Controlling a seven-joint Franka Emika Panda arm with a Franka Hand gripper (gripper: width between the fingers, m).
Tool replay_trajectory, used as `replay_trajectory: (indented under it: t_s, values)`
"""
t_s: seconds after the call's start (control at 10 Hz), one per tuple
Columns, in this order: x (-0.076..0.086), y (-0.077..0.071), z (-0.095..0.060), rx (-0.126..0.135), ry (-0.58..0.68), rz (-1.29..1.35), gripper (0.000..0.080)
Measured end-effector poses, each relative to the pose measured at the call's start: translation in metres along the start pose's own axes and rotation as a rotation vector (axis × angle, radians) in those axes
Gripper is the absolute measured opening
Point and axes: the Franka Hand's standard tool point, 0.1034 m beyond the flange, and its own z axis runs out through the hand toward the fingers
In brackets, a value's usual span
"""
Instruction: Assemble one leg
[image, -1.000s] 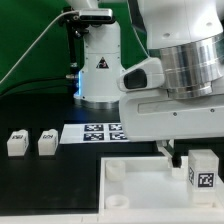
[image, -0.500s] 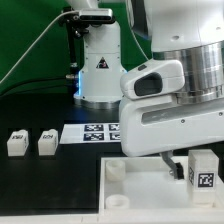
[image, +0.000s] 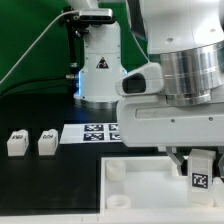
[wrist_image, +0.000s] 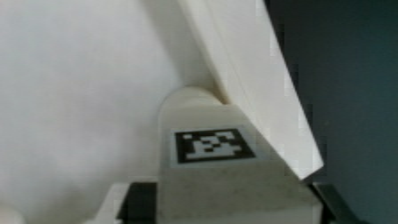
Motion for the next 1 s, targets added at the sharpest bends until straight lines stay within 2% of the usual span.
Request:
replay_trajectory:
  t_s: [0.1,0.3,0.5,0.7,0.8,0.9,1.0]
  values:
    - [0.0012,0.0016,0.0002,0.016,0.005,0.195,0.0299]
    - [0.0005,0.0058,0.0001,0.075,0.002,0.590,0.0299]
    - [-0.0024,0.0040,0.0019,0.092,-0.027,0.829,0.0300]
    - [-0.0040,0.0026,0.0023,0.092,-0.029,0.829,0.0300]
    - [-0.0040,0.0026,0.0025,0.092,-0.027,0.771,0.0393]
    - [-0.0048,0.0025,0.0025,0.086,-0.029,0.714,0.0393]
    - [-0.0076,0.0012,0.0008,0.062,-0.036,0.536,0.0531]
